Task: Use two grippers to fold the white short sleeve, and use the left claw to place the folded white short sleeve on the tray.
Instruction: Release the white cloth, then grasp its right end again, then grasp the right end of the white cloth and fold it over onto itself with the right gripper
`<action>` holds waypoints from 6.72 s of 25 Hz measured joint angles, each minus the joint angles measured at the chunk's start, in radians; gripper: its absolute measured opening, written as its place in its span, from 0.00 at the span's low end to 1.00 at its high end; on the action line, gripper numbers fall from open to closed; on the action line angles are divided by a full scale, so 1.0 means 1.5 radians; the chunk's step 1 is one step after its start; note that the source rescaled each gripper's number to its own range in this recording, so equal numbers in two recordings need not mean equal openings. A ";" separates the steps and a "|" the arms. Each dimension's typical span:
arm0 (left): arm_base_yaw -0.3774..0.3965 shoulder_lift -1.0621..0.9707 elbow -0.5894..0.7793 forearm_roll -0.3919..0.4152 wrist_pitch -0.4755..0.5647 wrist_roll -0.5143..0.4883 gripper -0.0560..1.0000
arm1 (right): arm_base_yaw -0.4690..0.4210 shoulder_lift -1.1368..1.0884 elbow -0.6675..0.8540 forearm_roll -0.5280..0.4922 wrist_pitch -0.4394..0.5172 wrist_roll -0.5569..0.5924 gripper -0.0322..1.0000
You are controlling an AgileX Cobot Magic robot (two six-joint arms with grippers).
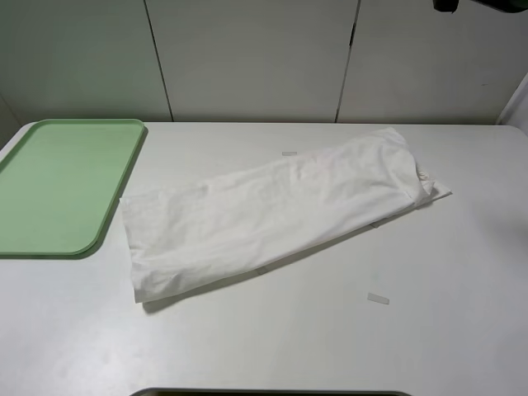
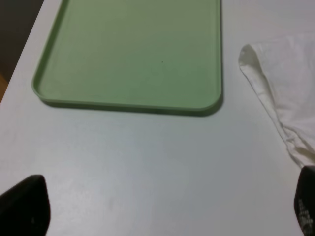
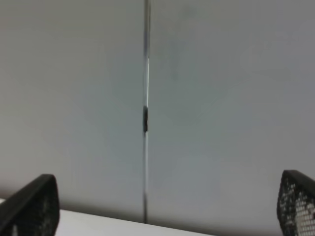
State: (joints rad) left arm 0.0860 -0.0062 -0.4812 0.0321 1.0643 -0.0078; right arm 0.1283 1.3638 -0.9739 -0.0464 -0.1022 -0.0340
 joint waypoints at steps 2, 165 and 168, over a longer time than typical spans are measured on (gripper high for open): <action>0.000 0.000 0.000 0.000 0.000 0.000 1.00 | 0.000 0.000 0.000 0.002 -0.001 0.023 0.97; 0.000 0.000 0.000 0.088 -0.005 0.000 1.00 | 0.241 0.496 -0.400 0.031 0.636 -0.064 0.88; 0.000 0.000 0.000 0.088 -0.005 0.000 1.00 | 0.248 0.496 -0.380 0.043 0.573 -0.049 0.88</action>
State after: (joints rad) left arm 0.0860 -0.0069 -0.4812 0.1640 1.0564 -0.0078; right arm 0.5003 2.1078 -1.5444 0.0176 0.7578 -0.1082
